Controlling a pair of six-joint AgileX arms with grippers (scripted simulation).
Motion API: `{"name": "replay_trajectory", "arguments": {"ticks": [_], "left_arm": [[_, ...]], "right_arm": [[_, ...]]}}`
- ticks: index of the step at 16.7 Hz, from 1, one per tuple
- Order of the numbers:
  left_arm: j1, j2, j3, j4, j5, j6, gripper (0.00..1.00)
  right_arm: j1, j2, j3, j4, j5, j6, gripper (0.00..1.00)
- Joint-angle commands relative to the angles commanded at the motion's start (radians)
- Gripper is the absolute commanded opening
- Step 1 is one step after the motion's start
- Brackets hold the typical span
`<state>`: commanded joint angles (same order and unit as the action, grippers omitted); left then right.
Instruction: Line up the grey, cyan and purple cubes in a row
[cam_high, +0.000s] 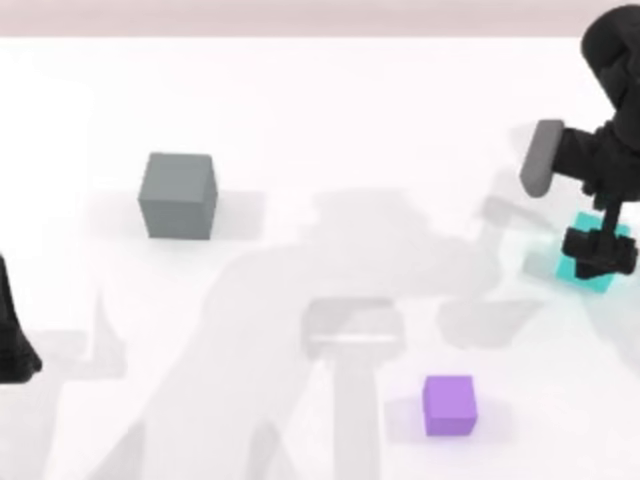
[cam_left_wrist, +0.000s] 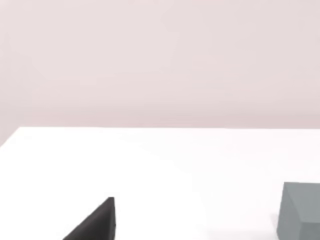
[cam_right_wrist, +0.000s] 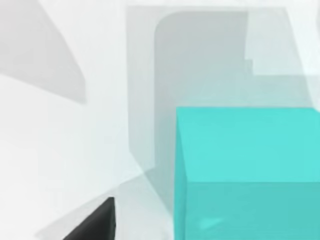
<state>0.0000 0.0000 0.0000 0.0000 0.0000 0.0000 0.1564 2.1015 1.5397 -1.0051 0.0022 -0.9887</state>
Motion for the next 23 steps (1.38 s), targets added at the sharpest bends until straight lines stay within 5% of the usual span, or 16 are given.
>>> {"name": "replay_trajectory", "arguments": {"ticks": [9,22,23], "left_arm": [[0.000,0.000,0.000,0.000,0.000,0.000,1.00],[0.000,0.000,0.000,0.000,0.000,0.000,1.00],[0.000,0.000,0.000,0.000,0.000,0.000,1.00]], "right_arm": [[-0.001,0.059,-0.097,0.152,0.000,-0.001,1.00],[-0.001,0.059,-0.097,0.152,0.000,-0.001,0.02],[-0.001,0.059,-0.097,0.152,0.000,-0.001,0.00]]}}
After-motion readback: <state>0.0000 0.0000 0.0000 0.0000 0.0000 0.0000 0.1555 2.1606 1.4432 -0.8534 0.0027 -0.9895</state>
